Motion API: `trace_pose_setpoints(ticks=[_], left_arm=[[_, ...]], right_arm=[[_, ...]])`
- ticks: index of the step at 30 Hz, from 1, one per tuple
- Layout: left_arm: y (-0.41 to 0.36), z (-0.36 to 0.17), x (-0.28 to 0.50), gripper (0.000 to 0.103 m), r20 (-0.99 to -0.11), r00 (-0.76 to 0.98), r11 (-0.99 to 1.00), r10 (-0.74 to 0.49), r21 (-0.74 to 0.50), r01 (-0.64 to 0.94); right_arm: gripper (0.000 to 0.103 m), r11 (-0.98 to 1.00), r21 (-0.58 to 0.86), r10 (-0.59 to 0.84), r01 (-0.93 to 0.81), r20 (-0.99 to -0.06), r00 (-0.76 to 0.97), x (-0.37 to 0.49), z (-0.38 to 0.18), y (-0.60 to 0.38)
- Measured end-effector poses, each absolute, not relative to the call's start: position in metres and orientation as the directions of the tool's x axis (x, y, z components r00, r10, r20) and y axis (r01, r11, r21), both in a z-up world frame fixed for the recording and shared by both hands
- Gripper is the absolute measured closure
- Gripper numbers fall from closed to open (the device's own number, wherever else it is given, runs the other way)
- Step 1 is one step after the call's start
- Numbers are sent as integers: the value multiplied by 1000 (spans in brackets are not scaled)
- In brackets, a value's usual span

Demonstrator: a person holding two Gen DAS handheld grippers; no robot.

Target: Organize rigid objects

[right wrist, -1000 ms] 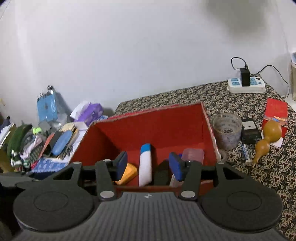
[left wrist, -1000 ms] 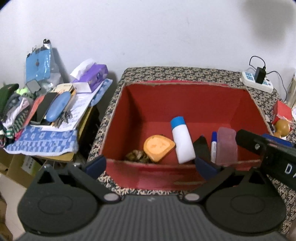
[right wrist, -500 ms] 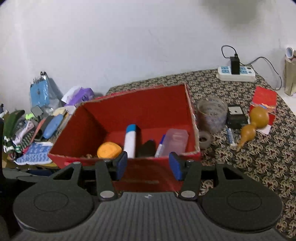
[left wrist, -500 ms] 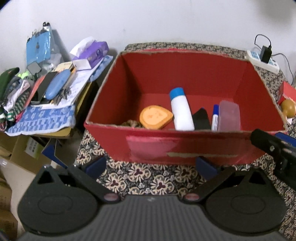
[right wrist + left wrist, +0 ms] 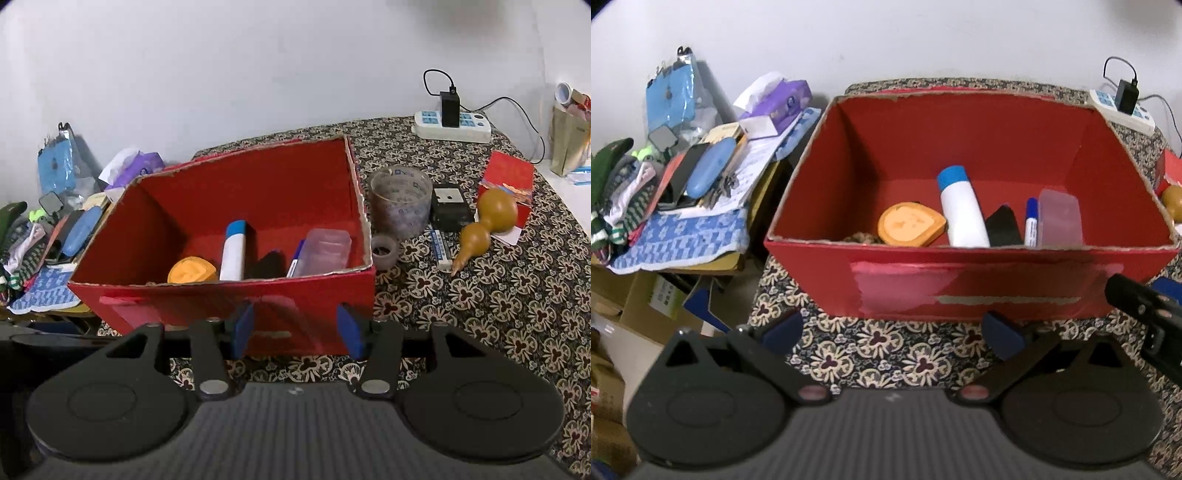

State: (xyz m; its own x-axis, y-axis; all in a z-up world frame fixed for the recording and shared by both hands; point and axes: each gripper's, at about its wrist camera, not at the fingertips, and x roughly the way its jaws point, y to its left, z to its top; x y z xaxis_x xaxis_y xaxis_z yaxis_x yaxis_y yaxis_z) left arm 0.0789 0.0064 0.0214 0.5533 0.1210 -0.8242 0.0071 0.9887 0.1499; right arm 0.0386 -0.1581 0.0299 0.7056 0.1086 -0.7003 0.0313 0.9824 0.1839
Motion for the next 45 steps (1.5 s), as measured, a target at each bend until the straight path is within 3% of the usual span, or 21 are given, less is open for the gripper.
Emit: trace_pose_setpoints(ticks=[21,37,45], left_arm=[[9,-18,68,0,-898,439,992,7,60,107],[9,4,74,0,-869,495,979,-6,95,179],[9,36,74,0,-805,593,978,33,148,147]], right_arm=[[66,979,60,-50,194,-854,518,35,-8,-144],[66,968,4,-143,250,-813,565,25,6,-138],[66,963,19,-157,269,-773,615,21,26,-141]])
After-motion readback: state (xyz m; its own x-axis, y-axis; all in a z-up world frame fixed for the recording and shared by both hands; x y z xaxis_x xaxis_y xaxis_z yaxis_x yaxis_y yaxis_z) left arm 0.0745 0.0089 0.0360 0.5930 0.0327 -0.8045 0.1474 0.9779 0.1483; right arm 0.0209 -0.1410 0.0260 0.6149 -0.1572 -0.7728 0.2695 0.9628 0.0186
